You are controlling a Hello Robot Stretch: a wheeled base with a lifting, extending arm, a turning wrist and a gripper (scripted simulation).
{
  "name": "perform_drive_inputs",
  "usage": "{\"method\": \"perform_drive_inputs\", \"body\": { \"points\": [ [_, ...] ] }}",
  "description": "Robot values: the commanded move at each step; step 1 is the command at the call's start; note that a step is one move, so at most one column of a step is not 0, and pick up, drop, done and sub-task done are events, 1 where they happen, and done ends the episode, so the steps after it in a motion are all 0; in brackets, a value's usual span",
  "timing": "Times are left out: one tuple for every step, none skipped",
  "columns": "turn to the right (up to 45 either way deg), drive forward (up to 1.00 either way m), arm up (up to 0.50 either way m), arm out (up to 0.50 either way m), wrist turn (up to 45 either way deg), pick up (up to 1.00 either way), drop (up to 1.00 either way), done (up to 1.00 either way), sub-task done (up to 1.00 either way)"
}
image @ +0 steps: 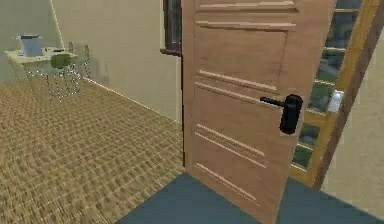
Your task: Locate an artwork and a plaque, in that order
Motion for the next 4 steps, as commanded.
{"method": "perform_drive_inputs", "body": {
  "points": [
    [-45.0,0.00,0.00,0.00,0.0,0.00,0.00,0.00,0.00],
    [0.0,1.00,0.00,0.00,0.0,0.00,0.00,0.00,0.00],
    [-3.0,0.00,0.00,0.00,0.0,0.00,0.00,0.00,0.00],
    [0.0,0.50,0.00,0.00,0.0,0.00,0.00,0.00,0.00]
  ]
}}
